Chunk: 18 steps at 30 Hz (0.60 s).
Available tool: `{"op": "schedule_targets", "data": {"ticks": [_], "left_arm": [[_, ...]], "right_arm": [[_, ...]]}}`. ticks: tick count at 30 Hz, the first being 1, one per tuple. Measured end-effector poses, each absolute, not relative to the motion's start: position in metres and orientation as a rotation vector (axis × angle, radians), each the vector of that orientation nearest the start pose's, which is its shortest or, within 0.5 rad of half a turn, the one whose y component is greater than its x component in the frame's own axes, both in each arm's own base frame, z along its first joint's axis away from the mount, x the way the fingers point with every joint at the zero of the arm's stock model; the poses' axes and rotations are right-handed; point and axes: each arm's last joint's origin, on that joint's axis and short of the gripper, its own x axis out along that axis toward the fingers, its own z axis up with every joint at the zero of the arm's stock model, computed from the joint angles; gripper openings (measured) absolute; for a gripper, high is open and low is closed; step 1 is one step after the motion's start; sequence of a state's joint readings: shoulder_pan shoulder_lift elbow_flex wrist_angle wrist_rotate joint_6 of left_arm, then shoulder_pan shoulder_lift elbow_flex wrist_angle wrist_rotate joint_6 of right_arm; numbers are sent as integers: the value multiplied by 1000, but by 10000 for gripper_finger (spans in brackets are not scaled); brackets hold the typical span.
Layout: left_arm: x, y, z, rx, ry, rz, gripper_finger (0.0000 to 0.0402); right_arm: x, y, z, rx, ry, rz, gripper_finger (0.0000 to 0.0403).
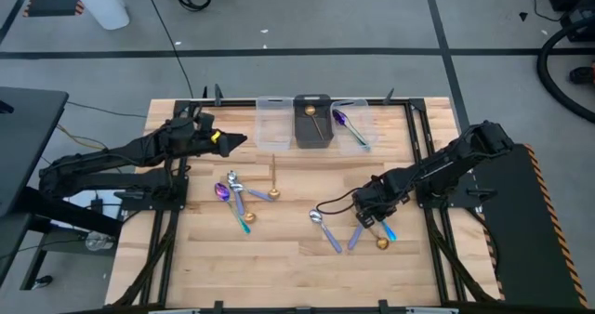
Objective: Sort silverware by color (type)
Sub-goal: Put the blue spoon into the right transparent bin
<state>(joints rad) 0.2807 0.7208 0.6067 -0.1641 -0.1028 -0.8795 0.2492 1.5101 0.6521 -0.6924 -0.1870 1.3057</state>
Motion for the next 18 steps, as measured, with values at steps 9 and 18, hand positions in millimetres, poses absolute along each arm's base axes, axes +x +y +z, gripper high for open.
{"op": "schedule_targets", "data": {"ticks": [9,18], "left_arm": [[158,47,283,-878,97,469,181],[158,47,283,-852,103,468,181]], "right_arm": [[204,57,125,941,1532,-693,32],[204,57,125,939,1534,-692,32]]}}
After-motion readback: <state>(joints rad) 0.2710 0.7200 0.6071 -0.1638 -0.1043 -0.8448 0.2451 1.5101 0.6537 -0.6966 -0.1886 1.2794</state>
